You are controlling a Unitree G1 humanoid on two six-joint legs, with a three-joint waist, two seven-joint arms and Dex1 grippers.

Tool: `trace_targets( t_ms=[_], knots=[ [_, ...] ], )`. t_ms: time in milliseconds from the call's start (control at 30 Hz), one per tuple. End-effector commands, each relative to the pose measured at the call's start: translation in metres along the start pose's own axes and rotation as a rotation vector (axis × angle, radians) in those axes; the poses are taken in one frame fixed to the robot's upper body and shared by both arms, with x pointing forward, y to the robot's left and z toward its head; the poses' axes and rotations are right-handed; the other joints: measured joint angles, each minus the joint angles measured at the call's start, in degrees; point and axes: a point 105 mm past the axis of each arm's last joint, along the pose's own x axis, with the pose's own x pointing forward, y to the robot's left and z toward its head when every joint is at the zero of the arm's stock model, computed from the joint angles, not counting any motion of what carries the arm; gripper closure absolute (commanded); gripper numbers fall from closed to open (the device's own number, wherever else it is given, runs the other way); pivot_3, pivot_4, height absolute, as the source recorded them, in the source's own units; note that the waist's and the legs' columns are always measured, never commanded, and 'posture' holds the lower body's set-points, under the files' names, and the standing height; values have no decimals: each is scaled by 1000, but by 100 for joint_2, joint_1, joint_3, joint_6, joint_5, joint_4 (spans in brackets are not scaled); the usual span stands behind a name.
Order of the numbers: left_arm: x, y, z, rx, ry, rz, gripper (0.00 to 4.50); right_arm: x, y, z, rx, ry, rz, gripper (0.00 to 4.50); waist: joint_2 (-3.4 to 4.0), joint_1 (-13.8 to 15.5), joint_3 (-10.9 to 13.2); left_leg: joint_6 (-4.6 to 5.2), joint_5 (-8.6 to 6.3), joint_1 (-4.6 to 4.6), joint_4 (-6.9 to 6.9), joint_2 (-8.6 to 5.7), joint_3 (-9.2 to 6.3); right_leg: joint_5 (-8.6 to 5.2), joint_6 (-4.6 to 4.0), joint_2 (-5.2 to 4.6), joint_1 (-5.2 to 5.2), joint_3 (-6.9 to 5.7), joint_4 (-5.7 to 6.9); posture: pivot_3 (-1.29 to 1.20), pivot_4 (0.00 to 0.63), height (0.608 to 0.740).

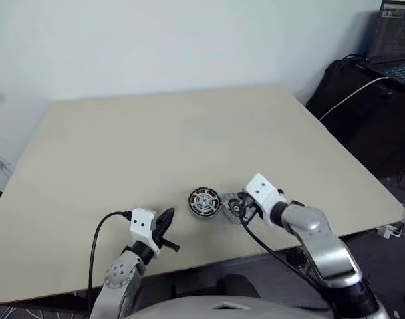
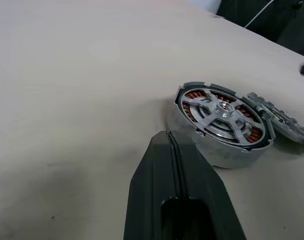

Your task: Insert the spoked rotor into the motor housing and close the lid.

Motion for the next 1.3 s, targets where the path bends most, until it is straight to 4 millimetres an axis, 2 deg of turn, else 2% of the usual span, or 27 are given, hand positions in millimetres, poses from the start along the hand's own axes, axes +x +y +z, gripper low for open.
trace_targets(
  t_ms=[33, 333, 533, 1000, 1300],
  knots=[
    [1, -3, 17, 20, -58, -24, 4500, -16, -16, 4, 105, -44, -149, 4485, 5, -6, -2, 0, 0, 1, 0, 6, 0, -1, 4, 0, -5, 0, 0, 0, 0, 740],
    [2, -2, 17, 22, -45, -45, 4500, -29, 11, -15, 734, -74, -121, 4485, 29, -22, -12, -2, -1, 2, 0, 20, -4, -1, 4, 1, -19, -2, 1, 0, 0, 740],
    [2, -4, 16, 16, -34, -59, 4500, -31, 31, -23, 1007, -90, -23, 4485, 41, -43, -8, -5, -4, -3, 0, 19, -4, 8, -12, -8, -23, -3, 0, 0, 0, 740],
    [-4, -10, 11, -2, -10, -64, 4500, -35, 42, -21, 1377, -210, 173, 4485, 53, -86, -6, -9, -7, -13, -16, 20, -4, -4, 1, -9, -42, -1, -4, 0, 0, 740],
    [-7, -9, 11, 1, 7, -64, 4500, -23, 42, -26, 1443, -205, 178, 4485, 61, -100, -11, -4, -3, -53, -23, 18, 0, 9, -28, -2, -84, 2, -3, 0, 0, 740]
  ],
)
